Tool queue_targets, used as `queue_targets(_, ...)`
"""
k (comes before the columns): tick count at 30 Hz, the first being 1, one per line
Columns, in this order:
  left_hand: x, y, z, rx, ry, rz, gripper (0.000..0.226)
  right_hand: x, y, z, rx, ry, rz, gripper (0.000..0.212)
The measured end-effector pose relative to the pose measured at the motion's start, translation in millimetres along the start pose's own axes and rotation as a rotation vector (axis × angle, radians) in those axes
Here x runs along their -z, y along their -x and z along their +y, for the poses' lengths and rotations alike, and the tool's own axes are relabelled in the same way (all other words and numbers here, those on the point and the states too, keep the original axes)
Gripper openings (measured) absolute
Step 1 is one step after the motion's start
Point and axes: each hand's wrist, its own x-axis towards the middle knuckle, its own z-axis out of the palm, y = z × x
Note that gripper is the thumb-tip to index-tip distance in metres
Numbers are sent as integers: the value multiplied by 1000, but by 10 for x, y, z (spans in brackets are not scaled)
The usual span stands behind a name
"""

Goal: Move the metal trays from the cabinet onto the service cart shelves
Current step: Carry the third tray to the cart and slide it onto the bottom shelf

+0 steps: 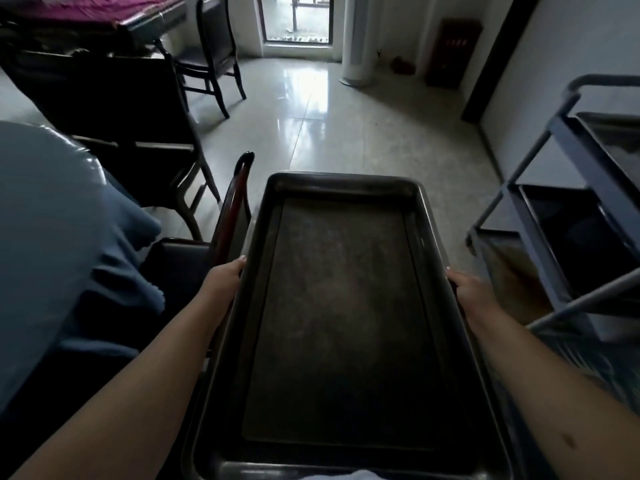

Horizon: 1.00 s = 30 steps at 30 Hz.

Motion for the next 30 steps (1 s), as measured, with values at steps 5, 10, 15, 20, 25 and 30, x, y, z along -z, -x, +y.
queue_targets(5, -198, -333, 143, -21, -86, -72, 27, -4, -377, -116, -26, -21, 26, 21)
queue_targets(10, -590, -903, 377, 32, 20, -20, 25, -125, -1099, -287, -36, -53, 12, 17)
queue_targets(15, -1126, -1787, 965, 6, -21, 16, 31, -317, -2213, -644, -36, -77, -54, 22)
queue_targets(20, -1646, -2416, 1782, -128, -163, 30, 23, -318, -3281, -1347, -17, -74, -56, 21)
queue_targets(25, -2072, -2926, 2398, -170, -228, 61, 27, -298, -4035, -1853, -19, -51, -63, 24)
queue_targets(30, -2419, -3524, 2809, -149, -176, -6, 29, -341, -4598, -2160, 9, -73, -2, 25)
